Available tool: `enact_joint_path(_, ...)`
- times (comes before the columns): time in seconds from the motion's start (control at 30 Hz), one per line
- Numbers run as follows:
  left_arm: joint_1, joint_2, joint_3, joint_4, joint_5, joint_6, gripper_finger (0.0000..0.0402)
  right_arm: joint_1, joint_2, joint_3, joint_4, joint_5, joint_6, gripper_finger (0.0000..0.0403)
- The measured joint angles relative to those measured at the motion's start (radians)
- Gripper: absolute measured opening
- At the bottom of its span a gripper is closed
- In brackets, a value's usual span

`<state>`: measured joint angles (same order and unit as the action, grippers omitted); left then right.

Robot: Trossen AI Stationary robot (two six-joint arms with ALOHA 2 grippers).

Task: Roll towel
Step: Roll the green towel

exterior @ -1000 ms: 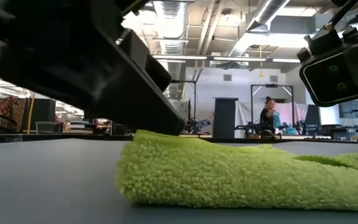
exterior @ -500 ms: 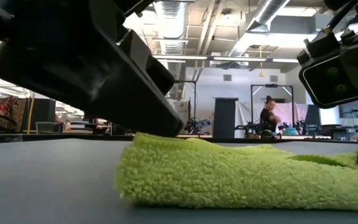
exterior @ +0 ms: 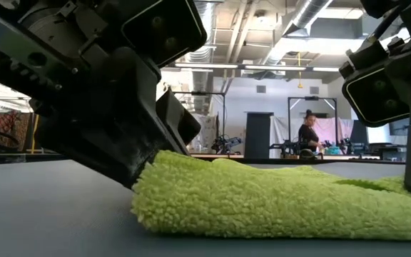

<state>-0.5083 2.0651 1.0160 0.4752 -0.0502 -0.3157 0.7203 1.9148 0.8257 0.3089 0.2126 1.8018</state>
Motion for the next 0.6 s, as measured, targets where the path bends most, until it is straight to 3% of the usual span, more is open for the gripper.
enact_joint_path(0.3,0.014,-0.012,0.000,-0.016,-0.030,0.003,0.0000,-0.003,0.000,-0.001,0.004,-0.001,0.030,0.0065)
enact_joint_path(0.47,0.042,-0.087,-0.001,-0.032,-0.105,0.060,0.0000,-0.003,0.000,-0.001,-0.003,0.000,0.050,0.0075)
enact_joint_path(0.6,0.051,-0.143,0.000,-0.009,-0.076,0.092,0.0000,-0.003,0.000,0.000,-0.005,0.000,0.054,0.0077)
